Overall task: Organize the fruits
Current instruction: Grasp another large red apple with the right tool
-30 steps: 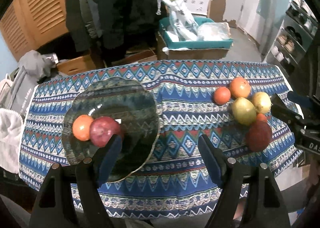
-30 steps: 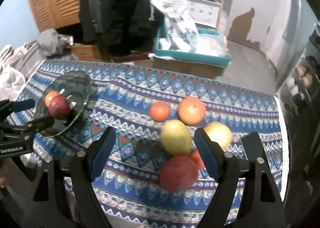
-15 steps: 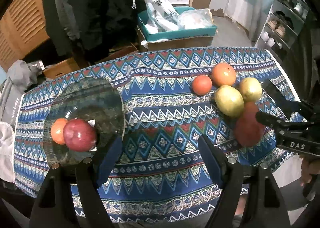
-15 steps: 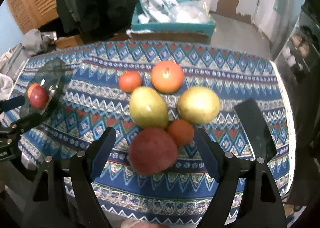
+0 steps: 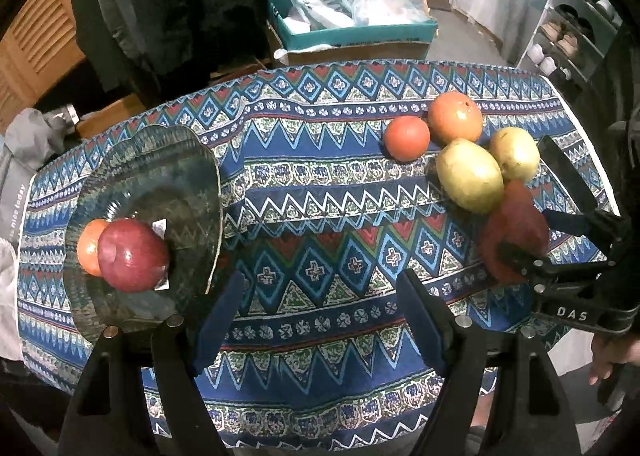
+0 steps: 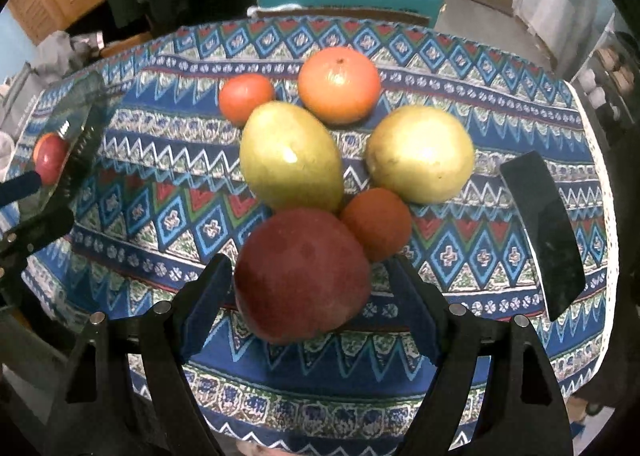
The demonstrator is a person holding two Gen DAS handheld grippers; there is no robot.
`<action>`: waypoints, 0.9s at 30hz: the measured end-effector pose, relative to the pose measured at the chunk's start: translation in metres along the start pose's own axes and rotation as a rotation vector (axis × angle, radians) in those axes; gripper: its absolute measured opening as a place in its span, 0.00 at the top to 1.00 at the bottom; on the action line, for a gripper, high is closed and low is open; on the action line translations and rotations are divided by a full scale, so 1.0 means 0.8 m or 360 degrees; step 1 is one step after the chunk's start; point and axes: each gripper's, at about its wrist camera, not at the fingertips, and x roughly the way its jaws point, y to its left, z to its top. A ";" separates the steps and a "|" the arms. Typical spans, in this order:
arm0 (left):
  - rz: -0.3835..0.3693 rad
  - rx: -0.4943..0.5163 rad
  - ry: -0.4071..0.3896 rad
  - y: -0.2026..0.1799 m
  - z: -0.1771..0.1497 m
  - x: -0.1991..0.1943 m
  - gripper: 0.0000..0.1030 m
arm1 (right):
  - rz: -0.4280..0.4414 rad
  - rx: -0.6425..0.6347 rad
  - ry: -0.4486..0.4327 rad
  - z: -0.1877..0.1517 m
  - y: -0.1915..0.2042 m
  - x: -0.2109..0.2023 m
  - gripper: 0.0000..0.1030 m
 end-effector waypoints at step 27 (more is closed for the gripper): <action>-0.0117 0.0003 -0.0012 -0.047 0.030 0.009 0.23 | -0.0087 0.0048 -0.0210 0.001 -0.042 -0.050 0.26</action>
